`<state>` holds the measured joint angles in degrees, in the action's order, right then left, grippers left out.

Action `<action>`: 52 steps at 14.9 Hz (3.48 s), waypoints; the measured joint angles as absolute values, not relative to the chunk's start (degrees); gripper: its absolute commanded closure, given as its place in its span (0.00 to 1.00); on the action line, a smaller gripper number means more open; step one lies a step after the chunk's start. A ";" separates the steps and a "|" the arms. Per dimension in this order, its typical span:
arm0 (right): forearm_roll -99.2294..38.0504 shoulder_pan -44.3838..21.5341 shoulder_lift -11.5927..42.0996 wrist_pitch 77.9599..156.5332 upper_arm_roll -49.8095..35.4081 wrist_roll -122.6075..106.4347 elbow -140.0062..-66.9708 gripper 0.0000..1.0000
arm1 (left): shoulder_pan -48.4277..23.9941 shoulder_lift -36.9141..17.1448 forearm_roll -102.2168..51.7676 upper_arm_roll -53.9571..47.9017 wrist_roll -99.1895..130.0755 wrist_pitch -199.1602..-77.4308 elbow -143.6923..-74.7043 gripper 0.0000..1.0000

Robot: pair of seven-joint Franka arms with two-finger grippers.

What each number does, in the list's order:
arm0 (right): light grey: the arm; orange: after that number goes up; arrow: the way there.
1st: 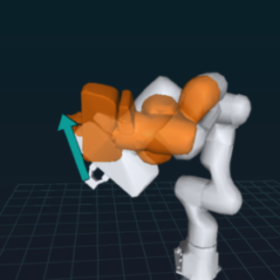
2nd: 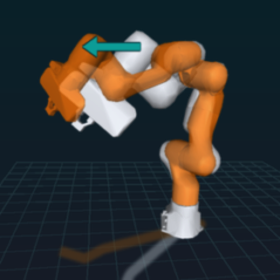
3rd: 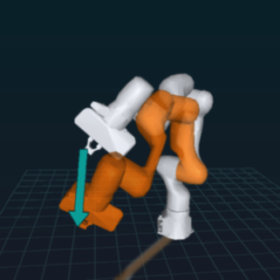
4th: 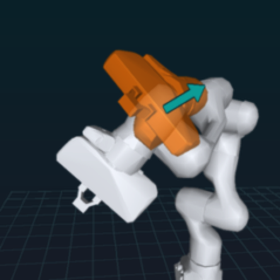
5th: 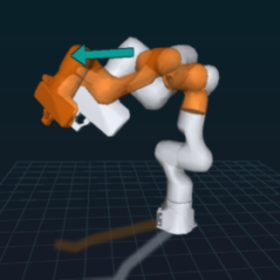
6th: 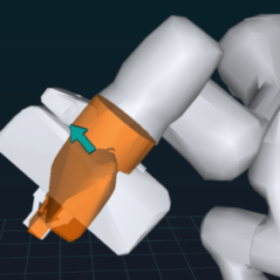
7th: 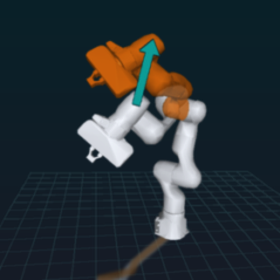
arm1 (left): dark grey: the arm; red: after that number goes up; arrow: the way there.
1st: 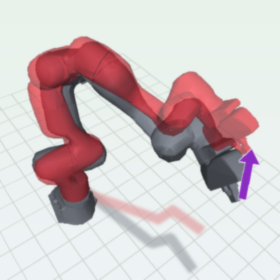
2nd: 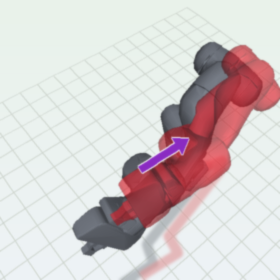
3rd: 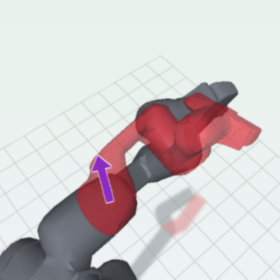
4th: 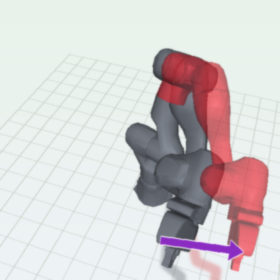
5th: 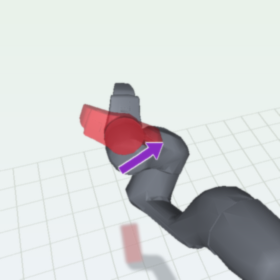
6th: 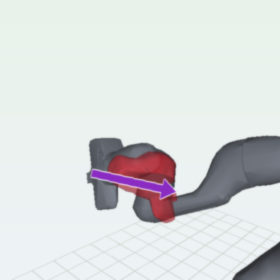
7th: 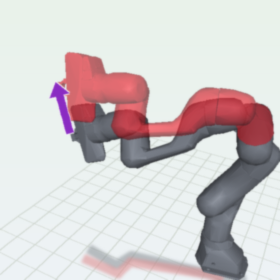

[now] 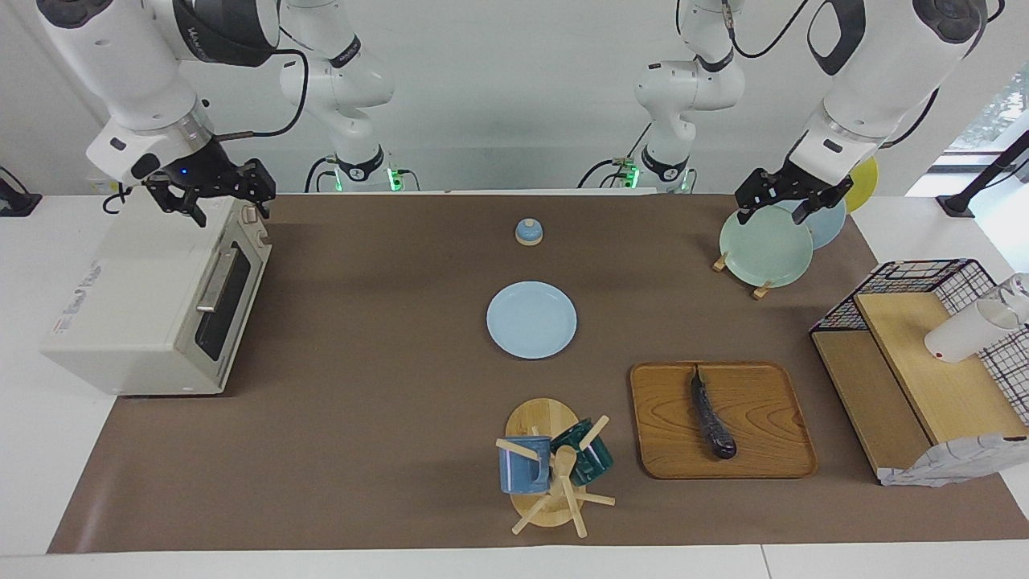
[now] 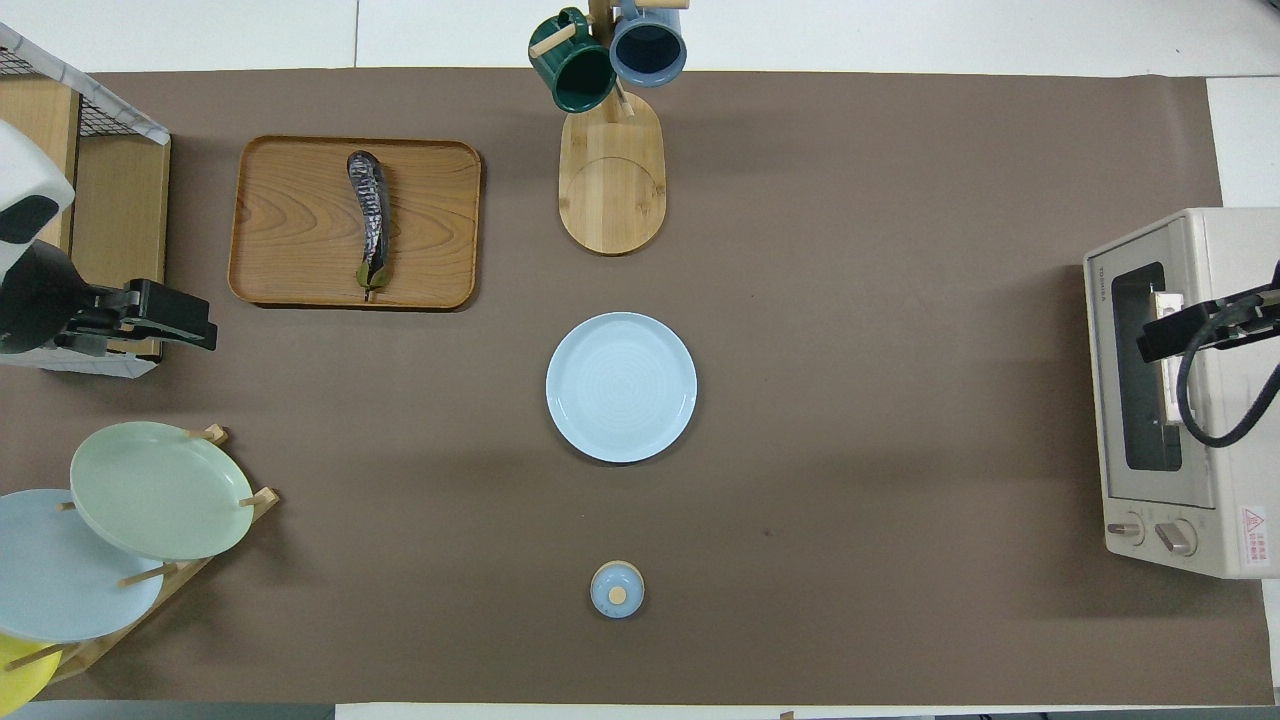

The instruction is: Put eggplant into oven

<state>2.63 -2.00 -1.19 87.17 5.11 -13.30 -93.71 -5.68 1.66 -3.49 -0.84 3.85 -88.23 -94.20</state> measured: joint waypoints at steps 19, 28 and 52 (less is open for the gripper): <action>8.14 3.77 -2.85 106.48 5.84 -11.21 -112.58 1.00 | -8.71 -29.75 -4.47 -1.12 4.05 -115.10 -85.82 0.00; 8.03 3.93 -3.24 110.00 5.60 -11.15 -116.27 1.00 | -10.80 -33.33 -3.62 -1.12 4.02 -128.26 -89.50 0.00; -1.14 -5.07 7.99 136.78 3.94 -7.23 -129.51 1.00 | -26.92 -13.40 -6.78 -1.81 29.33 -111.05 -96.70 1.00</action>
